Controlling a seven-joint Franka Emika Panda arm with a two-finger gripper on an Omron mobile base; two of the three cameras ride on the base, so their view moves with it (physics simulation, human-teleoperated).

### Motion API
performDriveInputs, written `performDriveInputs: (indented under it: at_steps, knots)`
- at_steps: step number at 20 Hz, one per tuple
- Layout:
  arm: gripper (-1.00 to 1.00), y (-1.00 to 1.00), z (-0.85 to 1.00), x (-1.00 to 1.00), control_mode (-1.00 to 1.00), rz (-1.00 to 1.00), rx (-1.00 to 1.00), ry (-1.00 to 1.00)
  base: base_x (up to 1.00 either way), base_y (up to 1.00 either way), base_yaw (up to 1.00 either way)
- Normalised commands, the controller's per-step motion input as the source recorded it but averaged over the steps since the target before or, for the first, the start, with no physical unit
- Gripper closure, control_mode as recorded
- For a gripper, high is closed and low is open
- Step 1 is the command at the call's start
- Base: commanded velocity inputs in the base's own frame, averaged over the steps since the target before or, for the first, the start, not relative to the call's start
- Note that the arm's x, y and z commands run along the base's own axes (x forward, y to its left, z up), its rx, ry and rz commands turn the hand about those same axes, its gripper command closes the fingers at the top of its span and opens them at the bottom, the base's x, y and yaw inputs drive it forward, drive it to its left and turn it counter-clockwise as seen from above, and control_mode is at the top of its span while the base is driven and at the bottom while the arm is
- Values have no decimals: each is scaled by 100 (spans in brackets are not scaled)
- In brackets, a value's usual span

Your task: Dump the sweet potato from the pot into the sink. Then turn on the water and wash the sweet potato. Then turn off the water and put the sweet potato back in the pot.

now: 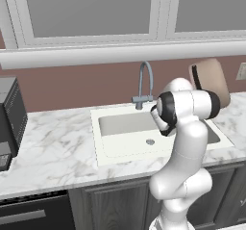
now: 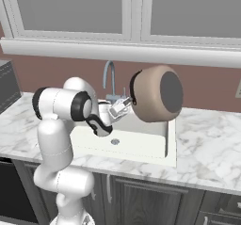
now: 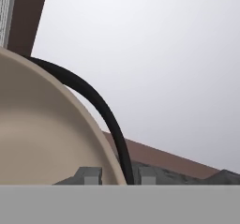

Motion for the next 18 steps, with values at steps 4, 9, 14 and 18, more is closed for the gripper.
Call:
performDriveInputs:
  at_steps: [4, 9, 14, 18]
  knots:
    - [100, 1, 0, 0, -100, 0, -18, -12, 0, 0, 0]
    - [100, 13, -11, -7, -100, 3, -22, -10, 0, 0, 0]
    - [100, 18, -17, -22, -100, 5, -23, -8, 0, 0, 0]
    - [100, 12, -12, -20, -100, 5, -20, -7, 0, 0, 0]
